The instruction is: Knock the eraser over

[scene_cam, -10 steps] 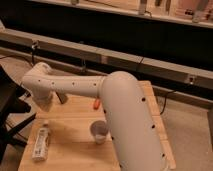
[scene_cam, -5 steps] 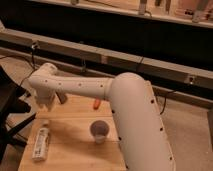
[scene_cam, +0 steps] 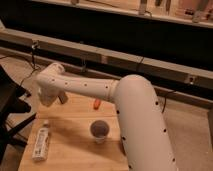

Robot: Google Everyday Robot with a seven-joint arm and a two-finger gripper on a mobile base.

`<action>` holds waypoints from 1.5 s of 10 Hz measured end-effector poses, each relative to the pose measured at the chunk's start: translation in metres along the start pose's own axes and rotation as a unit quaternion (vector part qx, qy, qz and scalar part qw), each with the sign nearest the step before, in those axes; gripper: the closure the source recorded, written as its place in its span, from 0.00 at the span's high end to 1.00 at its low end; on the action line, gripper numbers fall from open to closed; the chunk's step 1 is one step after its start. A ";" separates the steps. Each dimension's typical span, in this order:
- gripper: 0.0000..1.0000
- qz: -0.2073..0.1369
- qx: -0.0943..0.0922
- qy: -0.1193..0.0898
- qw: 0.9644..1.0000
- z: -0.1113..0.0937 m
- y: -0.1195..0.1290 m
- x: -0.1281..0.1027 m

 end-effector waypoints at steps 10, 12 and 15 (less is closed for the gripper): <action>0.00 0.034 0.015 0.004 0.999 0.005 0.015 0.076; 0.00 0.038 0.022 0.003 0.999 0.008 0.015 0.091; 0.00 0.041 0.029 0.006 0.999 0.006 0.014 0.125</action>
